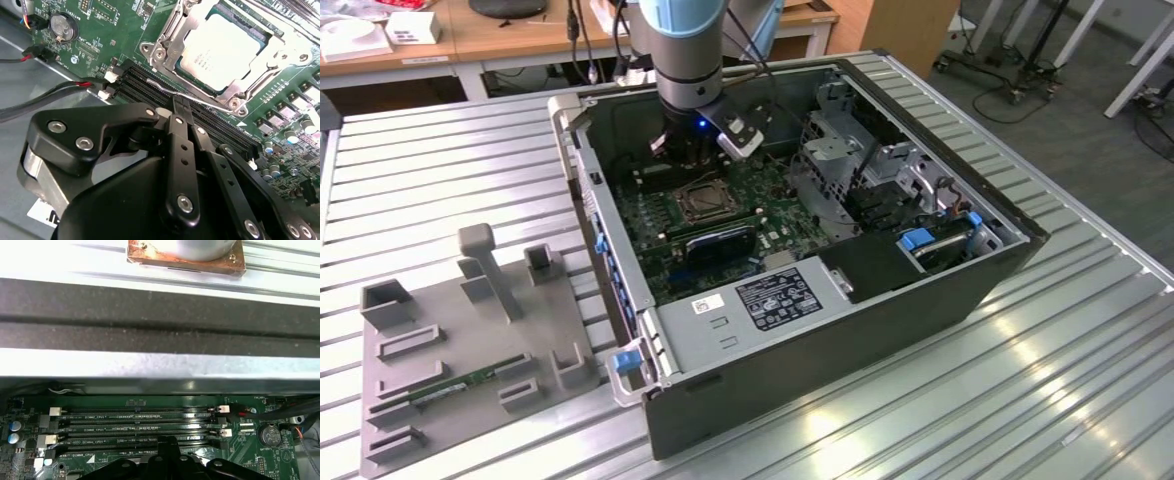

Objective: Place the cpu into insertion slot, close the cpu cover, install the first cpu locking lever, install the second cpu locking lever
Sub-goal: 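Install the first cpu locking lever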

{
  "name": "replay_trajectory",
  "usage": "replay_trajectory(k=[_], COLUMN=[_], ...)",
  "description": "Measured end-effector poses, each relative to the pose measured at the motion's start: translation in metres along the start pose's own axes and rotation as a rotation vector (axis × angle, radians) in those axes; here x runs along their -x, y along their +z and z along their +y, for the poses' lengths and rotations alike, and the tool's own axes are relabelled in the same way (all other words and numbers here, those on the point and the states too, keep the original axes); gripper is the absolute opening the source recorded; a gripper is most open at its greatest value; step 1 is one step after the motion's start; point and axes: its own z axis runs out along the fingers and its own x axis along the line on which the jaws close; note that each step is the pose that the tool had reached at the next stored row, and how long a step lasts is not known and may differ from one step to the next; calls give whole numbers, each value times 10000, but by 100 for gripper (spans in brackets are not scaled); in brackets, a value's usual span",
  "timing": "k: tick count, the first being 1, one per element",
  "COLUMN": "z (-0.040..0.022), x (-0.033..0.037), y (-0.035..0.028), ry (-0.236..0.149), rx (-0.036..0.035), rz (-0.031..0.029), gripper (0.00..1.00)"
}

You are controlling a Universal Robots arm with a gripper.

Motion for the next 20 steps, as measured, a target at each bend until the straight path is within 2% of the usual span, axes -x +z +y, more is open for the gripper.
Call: replay_trajectory(k=[1,2,5,6,8,12,17,20], z=[-2,-6,-17,-18,-18,-17,-17,-10], x=[0,0,0,-4,-18,-66,-68,-65], y=[-1,-3,-5,-5,-10,-21,-23,-51], ry=[5,21,85,102,116,100,100,99], rx=[35,124,483,582,680,725,725,724], rz=[1,1,-8,-16,-34,-111,-113,-114], gripper=[11,11,11,11,11,11,11,11])
